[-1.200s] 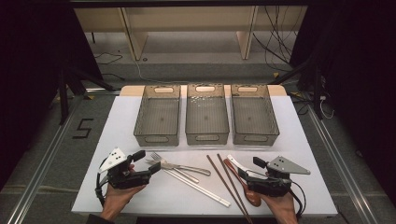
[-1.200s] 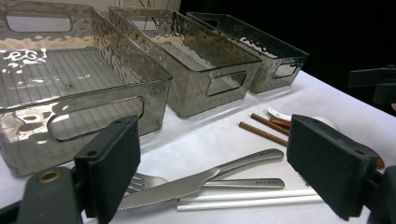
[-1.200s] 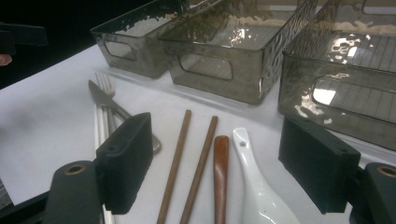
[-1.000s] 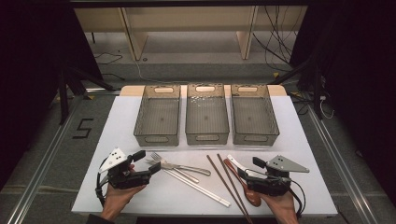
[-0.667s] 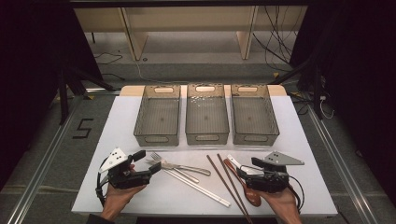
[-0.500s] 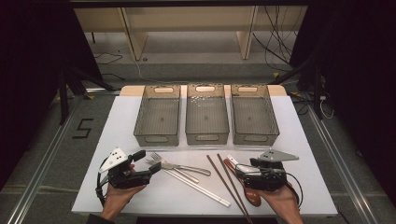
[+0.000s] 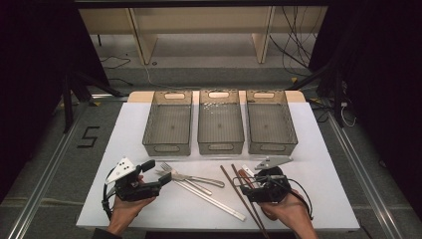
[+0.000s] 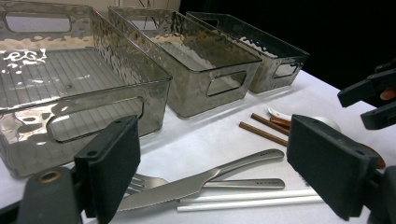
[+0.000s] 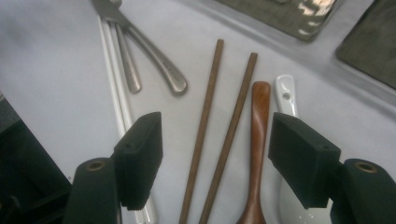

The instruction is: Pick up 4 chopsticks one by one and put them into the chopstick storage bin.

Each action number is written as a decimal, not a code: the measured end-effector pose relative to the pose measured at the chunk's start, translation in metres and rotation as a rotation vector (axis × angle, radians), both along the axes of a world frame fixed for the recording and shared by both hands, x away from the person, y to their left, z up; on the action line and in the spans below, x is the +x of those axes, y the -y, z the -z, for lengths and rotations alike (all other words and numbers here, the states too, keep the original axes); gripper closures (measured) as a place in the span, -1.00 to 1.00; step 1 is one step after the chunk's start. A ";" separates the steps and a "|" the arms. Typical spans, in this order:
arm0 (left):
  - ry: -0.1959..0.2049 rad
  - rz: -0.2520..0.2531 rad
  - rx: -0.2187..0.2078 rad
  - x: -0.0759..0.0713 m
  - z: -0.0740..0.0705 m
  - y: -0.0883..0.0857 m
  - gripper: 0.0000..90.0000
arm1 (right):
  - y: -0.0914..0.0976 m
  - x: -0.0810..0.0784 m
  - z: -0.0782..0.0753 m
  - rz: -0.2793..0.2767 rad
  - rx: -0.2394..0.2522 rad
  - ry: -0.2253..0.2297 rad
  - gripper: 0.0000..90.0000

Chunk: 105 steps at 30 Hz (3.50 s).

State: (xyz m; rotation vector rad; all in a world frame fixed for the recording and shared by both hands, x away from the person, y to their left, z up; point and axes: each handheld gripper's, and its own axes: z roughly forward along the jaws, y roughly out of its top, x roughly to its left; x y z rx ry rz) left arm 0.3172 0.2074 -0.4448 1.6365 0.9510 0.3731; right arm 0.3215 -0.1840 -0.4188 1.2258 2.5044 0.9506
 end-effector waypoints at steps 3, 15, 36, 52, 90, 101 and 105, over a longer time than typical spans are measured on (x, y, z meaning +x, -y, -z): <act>0.000 0.000 0.000 0.000 0.000 0.000 -0.62 | -0.007 0.002 0.003 -0.026 -0.027 -0.032 -0.11; 0.004 -0.001 -0.005 0.000 0.000 -0.001 -0.62 | -0.025 0.011 0.017 -0.060 -0.151 -0.136 0.17; 0.008 0.000 -0.002 0.000 -0.001 -0.001 -0.62 | -0.040 0.016 0.038 -0.099 -0.265 -0.265 0.69; 0.010 0.002 -0.001 0.000 -0.001 0.000 -0.62 | -0.046 0.018 0.040 -0.072 -0.312 -0.283 0.80; 0.014 0.001 0.001 0.001 -0.002 -0.001 -0.62 | -0.034 0.026 0.004 -0.061 -0.161 -0.165 0.90; 0.013 -0.003 -0.001 0.002 -0.002 -0.001 -0.62 | -0.049 0.050 -0.017 -0.094 -0.067 -0.108 0.90; 0.013 -0.002 -0.002 0.002 -0.002 -0.002 -0.62 | -0.059 0.061 -0.024 -0.099 -0.050 -0.095 0.90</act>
